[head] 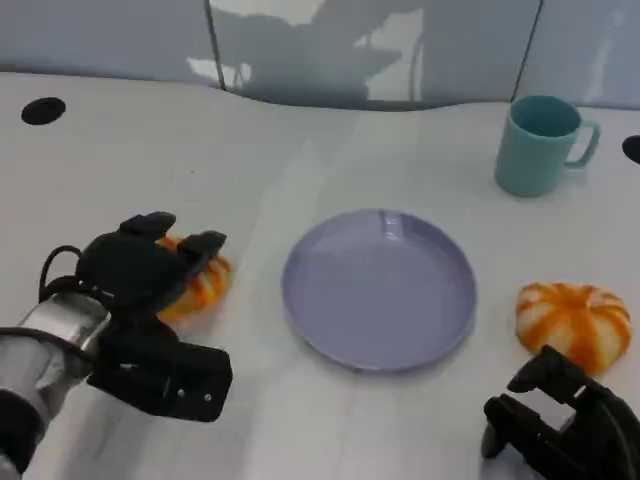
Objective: Grasp the bread from the table and place it into the plate.
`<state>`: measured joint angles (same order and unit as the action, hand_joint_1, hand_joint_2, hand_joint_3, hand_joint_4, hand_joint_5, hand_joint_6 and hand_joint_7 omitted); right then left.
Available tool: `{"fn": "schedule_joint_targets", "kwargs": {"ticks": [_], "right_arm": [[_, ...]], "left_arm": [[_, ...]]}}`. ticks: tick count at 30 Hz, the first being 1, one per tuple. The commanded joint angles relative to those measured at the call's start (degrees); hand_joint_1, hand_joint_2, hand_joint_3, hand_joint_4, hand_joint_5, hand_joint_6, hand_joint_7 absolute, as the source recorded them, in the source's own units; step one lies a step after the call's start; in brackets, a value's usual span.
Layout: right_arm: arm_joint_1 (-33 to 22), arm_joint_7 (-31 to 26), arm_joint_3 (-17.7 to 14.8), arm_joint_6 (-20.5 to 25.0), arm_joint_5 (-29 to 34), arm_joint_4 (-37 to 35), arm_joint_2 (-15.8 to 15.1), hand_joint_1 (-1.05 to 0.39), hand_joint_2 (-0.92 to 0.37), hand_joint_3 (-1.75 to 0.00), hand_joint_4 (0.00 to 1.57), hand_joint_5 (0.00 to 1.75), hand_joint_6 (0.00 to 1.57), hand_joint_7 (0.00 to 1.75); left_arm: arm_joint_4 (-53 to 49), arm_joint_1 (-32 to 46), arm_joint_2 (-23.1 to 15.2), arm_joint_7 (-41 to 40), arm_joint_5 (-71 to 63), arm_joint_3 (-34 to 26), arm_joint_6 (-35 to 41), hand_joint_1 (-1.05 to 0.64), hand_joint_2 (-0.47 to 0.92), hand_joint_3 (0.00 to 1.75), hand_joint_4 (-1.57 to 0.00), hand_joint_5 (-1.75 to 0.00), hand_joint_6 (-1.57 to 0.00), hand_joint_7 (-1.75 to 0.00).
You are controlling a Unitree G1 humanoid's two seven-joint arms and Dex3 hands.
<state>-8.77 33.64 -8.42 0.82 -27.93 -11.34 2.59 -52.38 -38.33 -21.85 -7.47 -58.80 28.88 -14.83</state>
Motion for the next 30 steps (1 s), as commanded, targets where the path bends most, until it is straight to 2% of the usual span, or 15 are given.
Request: {"fn": "schedule_joint_targets", "kwargs": {"ticks": [1,7,11,30], "right_arm": [[-0.5,0.0,-0.7,-0.3,-0.4,0.7,-0.9,-0.67,-0.92,-0.17,0.75,1.63,0.64,1.39],[-0.6,-0.5,-0.7,0.1,-0.1,1.0,-1.2,-0.68,-0.92,-0.17,0.76,1.65,0.64,1.41],[-0.3,0.9,-0.9,-1.5,-0.1,-0.2,-1.5,-0.67,-0.92,-0.21,0.76,1.64,0.62,1.41],[-0.2,1.0,-0.8,-1.8,-0.2,-0.5,-1.5,-0.66,-0.92,-0.22,0.76,1.64,0.62,1.42]], "left_arm": [[-8.9,-5.5,2.4,-1.9,0.5,3.0,2.2,-0.61,0.87,0.0,-0.02,-0.01,-0.07,0.0],[-16.3,-9.5,4.9,-2.8,1.5,6.2,3.3,-0.62,0.88,0.01,0.0,0.0,-0.05,0.0],[-19.4,-11.3,6.3,-2.3,3.6,6.6,2.9,-0.61,0.87,0.0,-0.03,-0.01,-0.07,-0.01],[-20.4,-11.9,6.2,-2.9,6.3,9.4,2.9,-0.61,0.86,0.0,-0.03,-0.01,-0.08,0.0]]}}
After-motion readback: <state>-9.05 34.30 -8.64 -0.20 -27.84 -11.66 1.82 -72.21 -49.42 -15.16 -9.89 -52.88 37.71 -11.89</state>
